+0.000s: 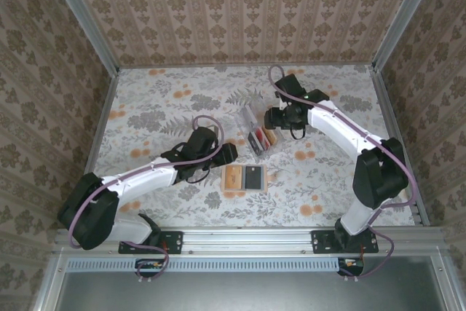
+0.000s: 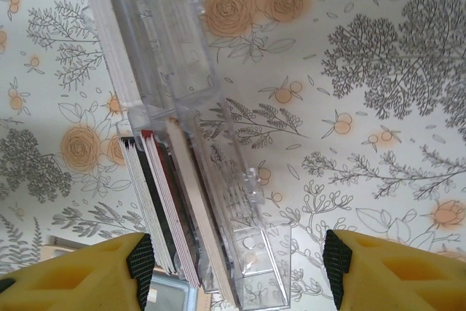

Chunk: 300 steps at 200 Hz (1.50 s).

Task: Put the credit cards into the card holder

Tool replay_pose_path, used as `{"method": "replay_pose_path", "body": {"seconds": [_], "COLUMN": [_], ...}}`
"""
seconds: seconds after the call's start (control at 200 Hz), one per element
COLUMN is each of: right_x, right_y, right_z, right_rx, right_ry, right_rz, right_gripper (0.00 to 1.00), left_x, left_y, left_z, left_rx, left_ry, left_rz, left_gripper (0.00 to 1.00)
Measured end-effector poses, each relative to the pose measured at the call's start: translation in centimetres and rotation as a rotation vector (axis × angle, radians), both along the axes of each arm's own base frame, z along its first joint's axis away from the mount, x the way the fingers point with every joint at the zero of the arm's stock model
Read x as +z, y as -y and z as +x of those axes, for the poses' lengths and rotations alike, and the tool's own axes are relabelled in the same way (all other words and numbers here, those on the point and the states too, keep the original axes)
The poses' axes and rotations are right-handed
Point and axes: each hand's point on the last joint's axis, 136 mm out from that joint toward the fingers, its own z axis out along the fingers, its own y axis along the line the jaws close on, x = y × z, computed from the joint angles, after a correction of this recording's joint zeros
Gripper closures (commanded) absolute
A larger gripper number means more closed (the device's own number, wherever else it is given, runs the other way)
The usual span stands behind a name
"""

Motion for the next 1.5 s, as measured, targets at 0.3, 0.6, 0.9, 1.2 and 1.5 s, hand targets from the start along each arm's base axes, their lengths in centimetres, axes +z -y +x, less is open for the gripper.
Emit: {"method": "replay_pose_path", "body": {"seconds": [0.3,0.6,0.9,1.2,1.5], "right_x": [-2.3,-3.5,-4.8,-4.0,-3.7], "right_y": [-0.5,-0.3,-0.1,0.3,0.5], "right_z": [0.2,0.3,0.2,0.5,0.7], "right_rx": [0.057,0.077,0.089,0.084,0.09], "right_ry": [-0.043,-0.069,-0.094,-0.067,-0.054], "right_rz": [-0.136,-0.231,-0.307,-0.359,-0.39], "right_gripper": [0.34,0.34,0.33,0.33,0.39], "left_x": [-0.1,-0.2,-0.3,-0.3,-0.4], "left_y": [0.2,0.5,0.7,0.7,0.9], "left_z": [-0.2,-0.1,-0.2,-0.2,-0.1], "left_rx": [-0.013,-0.022,-0.028,-0.029,-0.034], "left_ry": [-0.009,-0.018,-0.025,-0.026,-0.032], "left_rz": [-0.003,-0.006,-0.007,-0.008,-0.009], "left_gripper": [0.31,0.31,0.31,0.3,0.3]}}
